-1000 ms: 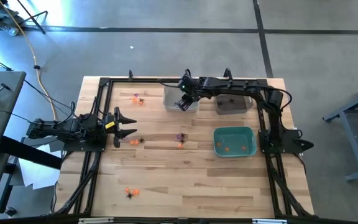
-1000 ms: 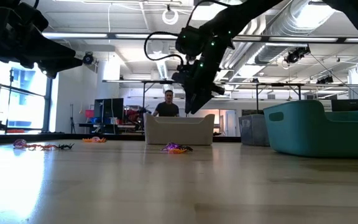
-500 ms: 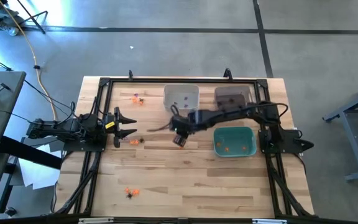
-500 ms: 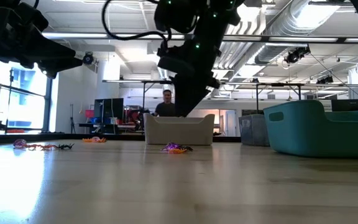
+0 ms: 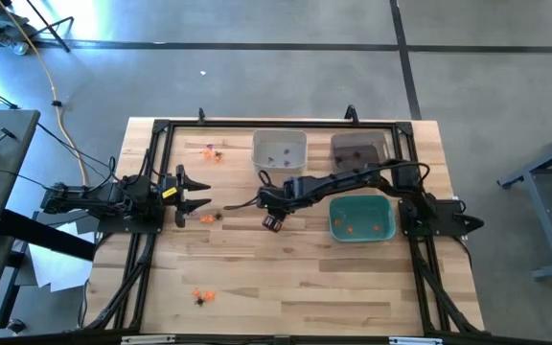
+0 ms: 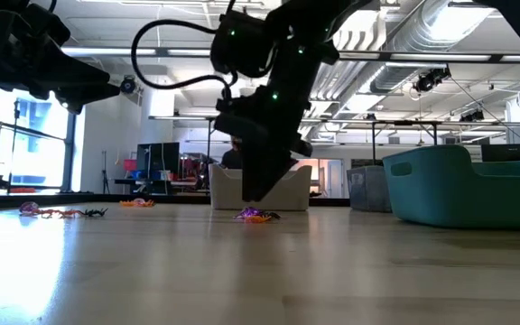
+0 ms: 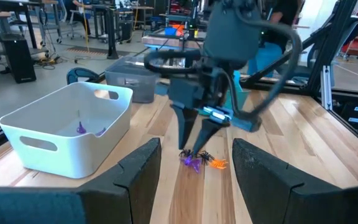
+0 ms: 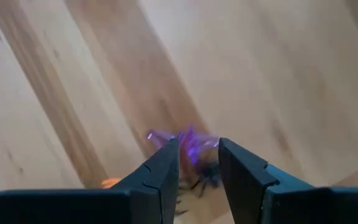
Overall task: Sort Halloween decoration
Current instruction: Put the purple witch hat toy into the white bin
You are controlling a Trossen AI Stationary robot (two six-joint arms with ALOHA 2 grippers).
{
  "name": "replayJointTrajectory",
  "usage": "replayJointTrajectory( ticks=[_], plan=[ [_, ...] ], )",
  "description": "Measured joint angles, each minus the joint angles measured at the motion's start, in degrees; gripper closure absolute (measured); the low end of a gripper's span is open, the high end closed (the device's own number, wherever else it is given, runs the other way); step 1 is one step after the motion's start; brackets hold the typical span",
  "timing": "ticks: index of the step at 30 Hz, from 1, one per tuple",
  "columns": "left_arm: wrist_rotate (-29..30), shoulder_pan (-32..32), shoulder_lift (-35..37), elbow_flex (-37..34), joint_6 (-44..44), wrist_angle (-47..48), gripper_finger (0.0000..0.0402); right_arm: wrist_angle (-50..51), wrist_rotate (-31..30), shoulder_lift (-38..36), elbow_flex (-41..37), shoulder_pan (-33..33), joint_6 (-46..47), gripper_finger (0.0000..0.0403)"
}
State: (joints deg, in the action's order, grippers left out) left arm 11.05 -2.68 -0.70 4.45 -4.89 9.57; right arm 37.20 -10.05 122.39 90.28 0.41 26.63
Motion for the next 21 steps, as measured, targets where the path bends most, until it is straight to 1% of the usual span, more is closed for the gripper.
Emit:
replayJointTrajectory(
  ticks=[5, 21],
  plan=[
    [0.0, 0.0, 0.0, 0.0, 0.0, 0.0, 0.0216, -0.4, 1.8, 1.3, 0.0, 0.0, 0.4, 0.0295],
    [0.0, 0.0, 0.0, 0.0, 0.0, 0.0, 0.0216, -2.0, 0.6, 3.0, 0.1, -0.5, -0.1, 0.0295]
  ],
)
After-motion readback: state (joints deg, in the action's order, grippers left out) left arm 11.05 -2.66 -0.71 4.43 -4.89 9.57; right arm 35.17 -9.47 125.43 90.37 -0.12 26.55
